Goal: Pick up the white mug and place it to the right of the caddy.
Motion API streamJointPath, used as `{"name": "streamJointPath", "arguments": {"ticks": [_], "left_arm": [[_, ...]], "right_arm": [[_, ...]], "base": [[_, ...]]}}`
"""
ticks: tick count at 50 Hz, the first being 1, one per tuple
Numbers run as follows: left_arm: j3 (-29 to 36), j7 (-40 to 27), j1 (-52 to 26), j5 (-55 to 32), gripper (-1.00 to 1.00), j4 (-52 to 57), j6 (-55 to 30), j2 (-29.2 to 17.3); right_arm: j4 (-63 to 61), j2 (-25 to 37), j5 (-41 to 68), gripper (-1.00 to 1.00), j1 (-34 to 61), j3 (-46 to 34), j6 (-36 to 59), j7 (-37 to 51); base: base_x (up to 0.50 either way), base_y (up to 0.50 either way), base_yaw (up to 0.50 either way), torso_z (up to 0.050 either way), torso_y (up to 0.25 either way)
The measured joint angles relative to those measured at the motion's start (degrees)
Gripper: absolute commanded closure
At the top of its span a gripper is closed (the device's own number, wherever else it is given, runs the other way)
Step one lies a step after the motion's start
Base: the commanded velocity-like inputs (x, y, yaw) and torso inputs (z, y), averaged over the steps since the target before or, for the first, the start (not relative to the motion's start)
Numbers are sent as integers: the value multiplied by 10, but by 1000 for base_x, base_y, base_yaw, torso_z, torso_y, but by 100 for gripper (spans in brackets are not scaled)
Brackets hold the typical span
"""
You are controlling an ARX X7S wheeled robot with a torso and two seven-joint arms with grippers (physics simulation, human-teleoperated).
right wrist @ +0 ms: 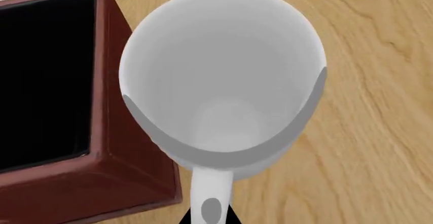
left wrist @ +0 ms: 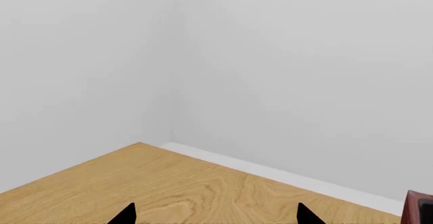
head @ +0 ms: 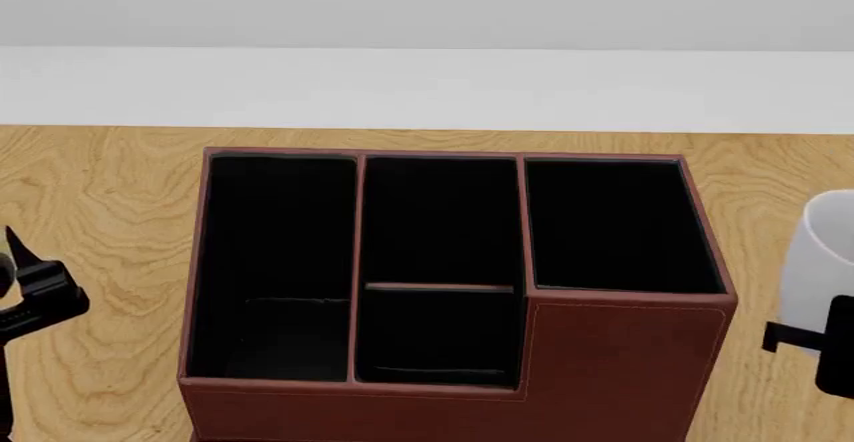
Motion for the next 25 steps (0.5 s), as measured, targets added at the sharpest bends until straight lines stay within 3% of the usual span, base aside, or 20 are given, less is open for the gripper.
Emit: {"name": "streamJointPath", "arguments": {"ticks": [25], "left_arm": [[11, -6, -8, 8, -100, -21, 8, 3]], "right_arm": [[121, -48, -103, 100, 32, -73, -72, -110]], "base": [[0, 0, 0, 0, 0]]}}
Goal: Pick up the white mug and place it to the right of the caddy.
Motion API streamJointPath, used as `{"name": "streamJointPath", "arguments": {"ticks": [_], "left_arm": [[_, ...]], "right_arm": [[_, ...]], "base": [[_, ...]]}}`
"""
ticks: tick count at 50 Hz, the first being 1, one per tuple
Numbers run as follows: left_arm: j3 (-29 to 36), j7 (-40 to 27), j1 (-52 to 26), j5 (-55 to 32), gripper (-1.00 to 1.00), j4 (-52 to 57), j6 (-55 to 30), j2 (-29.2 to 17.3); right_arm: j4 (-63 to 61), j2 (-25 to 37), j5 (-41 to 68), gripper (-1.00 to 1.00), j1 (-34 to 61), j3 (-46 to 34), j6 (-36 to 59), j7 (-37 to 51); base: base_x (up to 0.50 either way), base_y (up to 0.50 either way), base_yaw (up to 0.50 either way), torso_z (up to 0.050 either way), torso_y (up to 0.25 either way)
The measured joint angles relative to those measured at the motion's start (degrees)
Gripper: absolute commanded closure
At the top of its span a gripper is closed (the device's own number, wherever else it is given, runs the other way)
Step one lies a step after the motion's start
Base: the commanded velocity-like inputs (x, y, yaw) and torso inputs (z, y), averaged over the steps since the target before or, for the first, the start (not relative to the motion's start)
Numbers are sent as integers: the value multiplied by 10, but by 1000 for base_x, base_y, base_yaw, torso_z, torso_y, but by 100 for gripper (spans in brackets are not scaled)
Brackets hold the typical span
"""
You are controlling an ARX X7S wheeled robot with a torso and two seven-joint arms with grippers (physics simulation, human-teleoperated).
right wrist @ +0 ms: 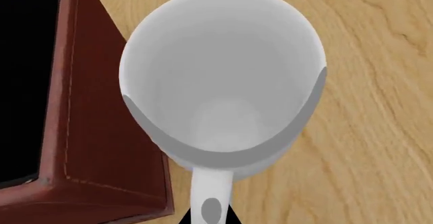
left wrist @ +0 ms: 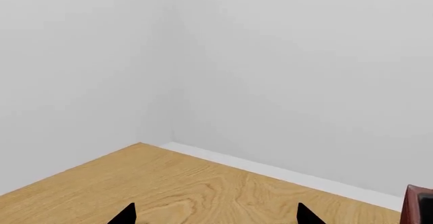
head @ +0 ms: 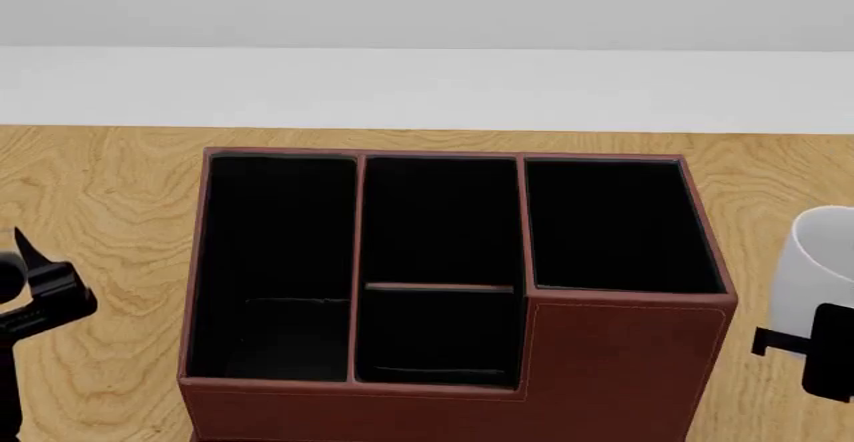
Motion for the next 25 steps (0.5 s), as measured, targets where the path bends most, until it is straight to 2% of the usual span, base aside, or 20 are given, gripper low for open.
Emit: {"name": "streamJointPath", "arguments": {"ticks": [25], "left_arm": [[8, -11, -2, 4, -100, 5, -8, 1]], "right_arm": [[142, -49, -78, 100, 37, -54, -69, -92]], "base": [[0, 0, 0, 0, 0]]}}
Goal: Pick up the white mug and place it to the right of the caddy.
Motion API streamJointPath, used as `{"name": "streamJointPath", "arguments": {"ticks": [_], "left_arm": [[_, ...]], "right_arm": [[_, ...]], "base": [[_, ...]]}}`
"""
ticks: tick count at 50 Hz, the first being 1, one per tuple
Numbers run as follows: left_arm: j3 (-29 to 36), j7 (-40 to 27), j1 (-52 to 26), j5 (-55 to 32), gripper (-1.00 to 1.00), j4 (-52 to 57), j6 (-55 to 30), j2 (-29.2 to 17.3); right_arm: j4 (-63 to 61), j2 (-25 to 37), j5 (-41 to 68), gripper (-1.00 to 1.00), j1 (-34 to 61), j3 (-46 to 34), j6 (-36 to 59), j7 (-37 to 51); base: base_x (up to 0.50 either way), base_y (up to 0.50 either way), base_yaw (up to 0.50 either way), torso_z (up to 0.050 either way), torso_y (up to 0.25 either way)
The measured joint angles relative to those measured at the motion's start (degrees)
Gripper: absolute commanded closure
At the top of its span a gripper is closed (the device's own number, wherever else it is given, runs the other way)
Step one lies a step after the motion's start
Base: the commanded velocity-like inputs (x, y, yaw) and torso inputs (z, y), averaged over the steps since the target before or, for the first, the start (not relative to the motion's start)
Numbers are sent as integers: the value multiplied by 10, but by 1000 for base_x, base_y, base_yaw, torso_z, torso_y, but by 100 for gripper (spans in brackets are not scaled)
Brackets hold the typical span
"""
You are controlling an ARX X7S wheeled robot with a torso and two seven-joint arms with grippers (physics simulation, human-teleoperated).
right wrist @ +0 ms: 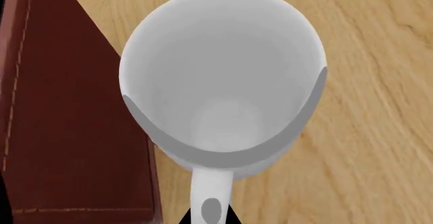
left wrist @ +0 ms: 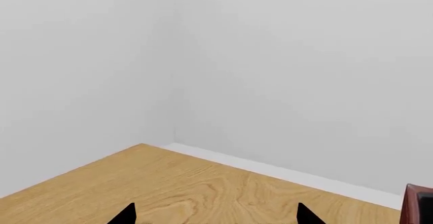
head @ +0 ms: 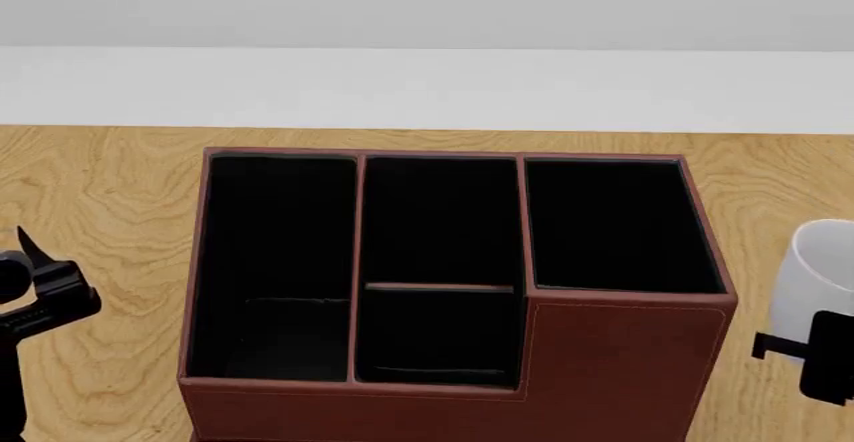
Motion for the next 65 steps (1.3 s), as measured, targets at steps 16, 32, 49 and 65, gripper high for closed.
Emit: {"name": "streamJointPath", "arguments": {"ticks": [16, 32, 49, 65], "left_arm": [[3, -3, 4, 0, -100, -6, 5, 0], [8, -4, 4, 0, -100, -15, 11, 2], [17, -6, -2, 6, -100, -33, 20, 5], [26, -10, -3, 10, -100, -34, 17, 8]], "right_arm": [[64, -25, -27, 100, -2, -20, -37, -35], [123, -47, -45, 100, -7, -30, -74, -67], [232, -90, -111, 100, 3, -18, -128, -125], [255, -116, -261, 100, -22, 119, -136, -159]], "base": [[0, 0, 0, 0, 1], [0, 0, 0, 0, 0], [0, 0, 0, 1, 1], [0, 0, 0, 0, 0]]}}
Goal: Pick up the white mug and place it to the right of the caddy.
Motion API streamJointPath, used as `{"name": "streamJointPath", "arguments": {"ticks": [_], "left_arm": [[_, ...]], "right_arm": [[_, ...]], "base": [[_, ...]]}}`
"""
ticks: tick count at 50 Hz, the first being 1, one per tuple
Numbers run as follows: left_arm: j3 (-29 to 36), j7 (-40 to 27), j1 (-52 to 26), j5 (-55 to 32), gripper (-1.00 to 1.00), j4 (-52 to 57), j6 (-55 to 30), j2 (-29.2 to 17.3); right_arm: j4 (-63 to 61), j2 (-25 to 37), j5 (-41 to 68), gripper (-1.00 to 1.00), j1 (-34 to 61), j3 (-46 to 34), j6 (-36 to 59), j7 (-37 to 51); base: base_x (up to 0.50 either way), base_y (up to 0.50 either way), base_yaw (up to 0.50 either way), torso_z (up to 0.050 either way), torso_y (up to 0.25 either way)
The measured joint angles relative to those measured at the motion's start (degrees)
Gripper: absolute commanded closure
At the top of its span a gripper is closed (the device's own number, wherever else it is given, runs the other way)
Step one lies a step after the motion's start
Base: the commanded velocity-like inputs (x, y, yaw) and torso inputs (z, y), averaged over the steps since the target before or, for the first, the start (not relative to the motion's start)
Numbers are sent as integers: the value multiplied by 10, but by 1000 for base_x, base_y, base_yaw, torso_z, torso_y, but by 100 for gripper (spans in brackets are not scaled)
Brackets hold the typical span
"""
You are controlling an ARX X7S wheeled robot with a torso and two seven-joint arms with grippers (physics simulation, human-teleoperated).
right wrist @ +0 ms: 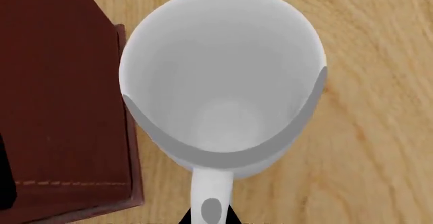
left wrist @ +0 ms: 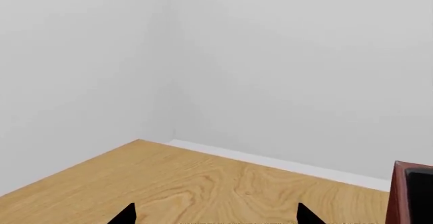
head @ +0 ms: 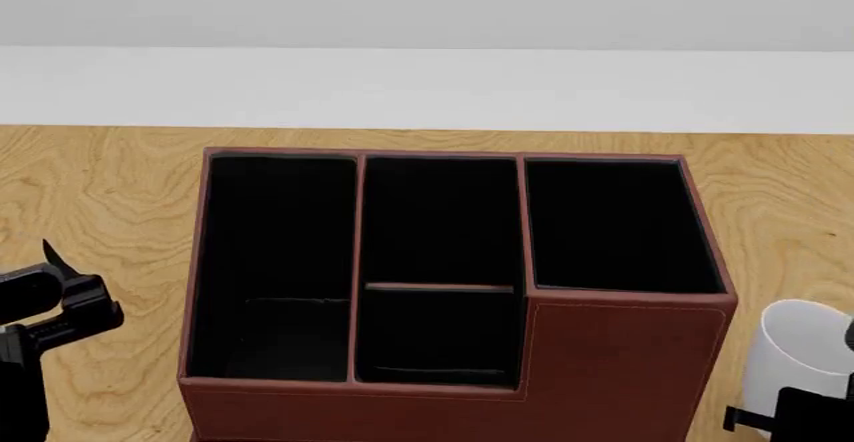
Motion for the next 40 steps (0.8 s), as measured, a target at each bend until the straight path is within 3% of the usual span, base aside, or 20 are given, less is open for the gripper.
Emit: {"name": "streamJointPath", "arguments": {"ticks": [21, 40], "left_arm": [[8, -7, 1, 2, -100, 6, -8, 1], [13, -9, -3, 3, -100, -1, -6, 0]], "right_arm": [[0, -22, -191, 100, -34, 191, -19, -29], [-1, -28, -255, 100, -57, 264, -30, -45]], "base": [[0, 0, 0, 0, 0], [1, 0, 1, 0, 0]]}}
